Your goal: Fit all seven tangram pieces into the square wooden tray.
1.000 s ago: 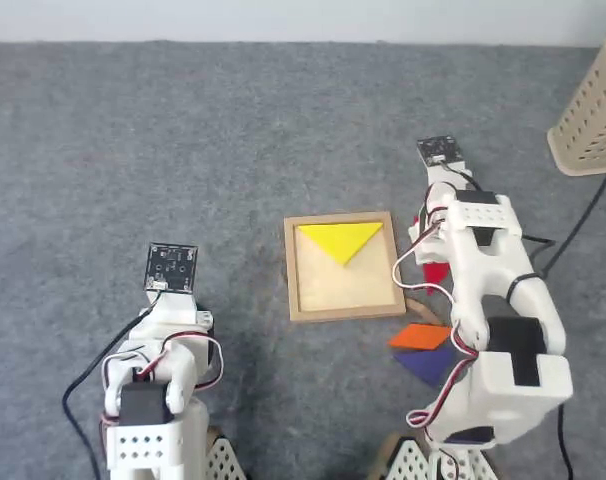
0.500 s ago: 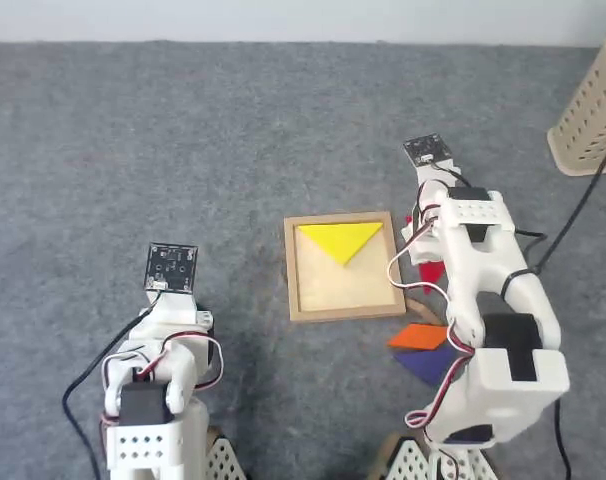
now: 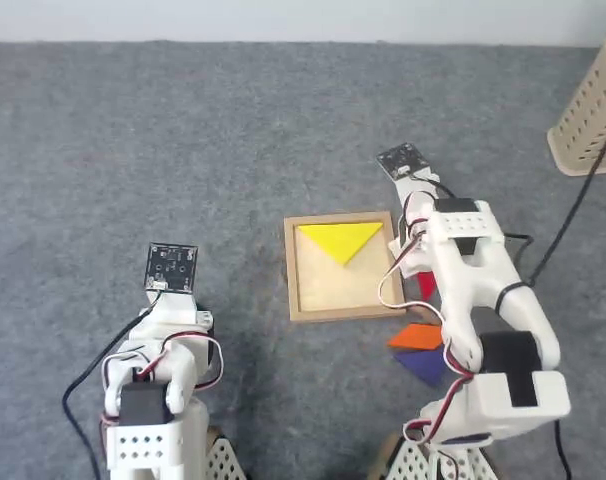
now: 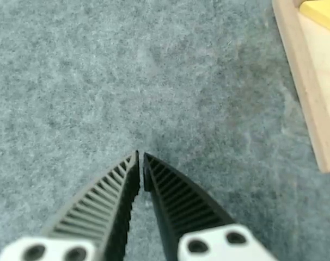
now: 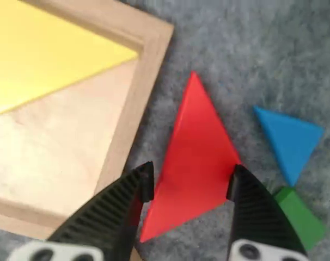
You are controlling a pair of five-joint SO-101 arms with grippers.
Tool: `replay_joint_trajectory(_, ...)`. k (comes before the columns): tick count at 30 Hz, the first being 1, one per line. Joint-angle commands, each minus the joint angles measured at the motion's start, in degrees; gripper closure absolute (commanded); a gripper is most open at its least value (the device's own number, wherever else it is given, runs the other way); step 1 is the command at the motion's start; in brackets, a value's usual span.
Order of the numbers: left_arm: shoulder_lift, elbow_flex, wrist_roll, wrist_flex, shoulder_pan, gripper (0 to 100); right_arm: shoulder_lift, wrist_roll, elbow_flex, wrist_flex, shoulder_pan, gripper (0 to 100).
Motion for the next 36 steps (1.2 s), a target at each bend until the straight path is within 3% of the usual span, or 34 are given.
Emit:
replay_joint_trajectory(1, -0.4, -0.3, 0.4, 0.4, -0.1, 99, 2.1, 1.3, -2.1, -1.5, -0.5, 75.0)
replay_joint_trajectory(6, -0.4, -0.3, 0.4, 0.4, -0.1, 99, 2.9, 1.3, -2.5, -1.5, 1.5, 67.7)
replay_joint_trajectory(16, -0.4, -0.3, 0.4, 0.4, -0.1, 99, -2.5, 1.2, -1.1, -0.9, 2.9, 67.6)
replay_joint_trajectory(29, -0.4, -0.3, 0.4, 0.4, -0.1, 99, 7.5, 1.4, -6.8, -0.4, 4.7, 67.7)
replay_joint_trajectory(36, -0.4, -0.3, 0.4, 0.4, -0.1, 99, 7.5, 1.0, -6.5, 1.5, 4.4, 79.9)
